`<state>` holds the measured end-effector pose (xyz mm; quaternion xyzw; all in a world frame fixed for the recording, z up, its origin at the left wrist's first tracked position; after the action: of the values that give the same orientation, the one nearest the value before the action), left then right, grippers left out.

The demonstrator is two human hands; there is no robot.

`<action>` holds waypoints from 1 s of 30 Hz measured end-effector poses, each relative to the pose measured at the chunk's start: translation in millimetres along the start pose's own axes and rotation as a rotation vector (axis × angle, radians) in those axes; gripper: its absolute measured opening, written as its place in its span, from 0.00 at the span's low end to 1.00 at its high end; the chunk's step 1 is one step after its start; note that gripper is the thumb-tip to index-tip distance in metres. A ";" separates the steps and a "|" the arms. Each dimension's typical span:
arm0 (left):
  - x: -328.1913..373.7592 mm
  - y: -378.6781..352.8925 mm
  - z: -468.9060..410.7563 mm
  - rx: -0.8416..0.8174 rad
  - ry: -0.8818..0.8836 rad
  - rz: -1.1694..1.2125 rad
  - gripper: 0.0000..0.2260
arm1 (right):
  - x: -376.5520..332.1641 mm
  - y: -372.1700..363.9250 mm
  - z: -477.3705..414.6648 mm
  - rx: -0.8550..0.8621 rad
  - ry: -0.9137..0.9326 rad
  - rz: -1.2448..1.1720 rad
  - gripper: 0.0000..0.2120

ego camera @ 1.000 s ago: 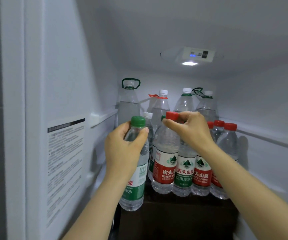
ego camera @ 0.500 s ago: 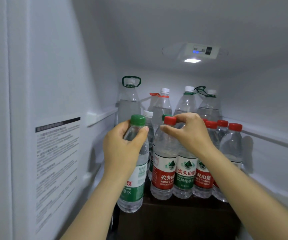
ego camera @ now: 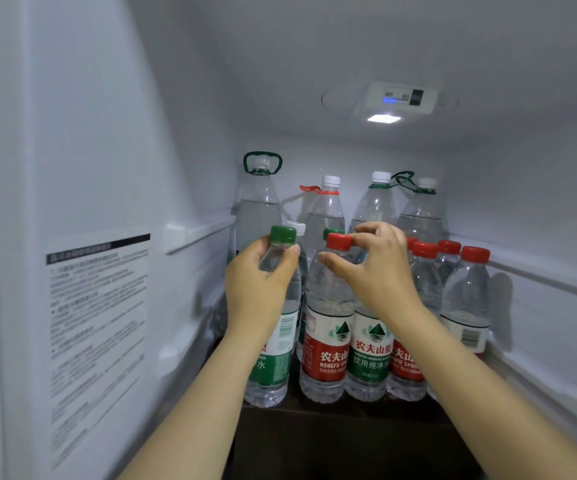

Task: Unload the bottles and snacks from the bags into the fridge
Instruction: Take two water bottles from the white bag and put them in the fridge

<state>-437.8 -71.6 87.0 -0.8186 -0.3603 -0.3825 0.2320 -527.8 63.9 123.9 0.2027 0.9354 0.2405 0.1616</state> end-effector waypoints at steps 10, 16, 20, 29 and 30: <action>-22.8 -20.5 -13.7 0.010 -0.076 -0.130 0.10 | 3.6 -2.4 1.0 0.023 0.020 0.013 0.25; -23.9 -22.9 -14.2 0.028 -0.140 -0.159 0.09 | 6.2 -2.0 0.7 0.027 0.032 0.008 0.25; -26.4 -23.0 -14.9 0.013 -0.118 -0.154 0.11 | 7.7 -3.3 0.5 0.035 0.039 0.009 0.24; -24.2 -28.9 -4.9 0.033 -0.014 -0.130 0.09 | 10.2 -6.2 3.5 0.084 0.054 0.052 0.23; -22.5 -28.4 -3.8 0.029 -0.002 -0.127 0.08 | 10.1 -6.3 3.6 0.085 0.050 0.054 0.23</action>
<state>-471.4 -65.4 74.4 -0.7909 -0.4172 -0.3906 0.2186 -537.0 64.8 115.6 0.2284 0.9428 0.2097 0.1226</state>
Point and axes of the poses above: each hand's wrist, its own z-axis away from the middle knuckle, its own y-axis out of the back of the hand, x = y × z, the point moved 2 cm from there along -z, towards the middle knuckle, and after that the axes turned 10 degrees about y, right-handed, at the moved point
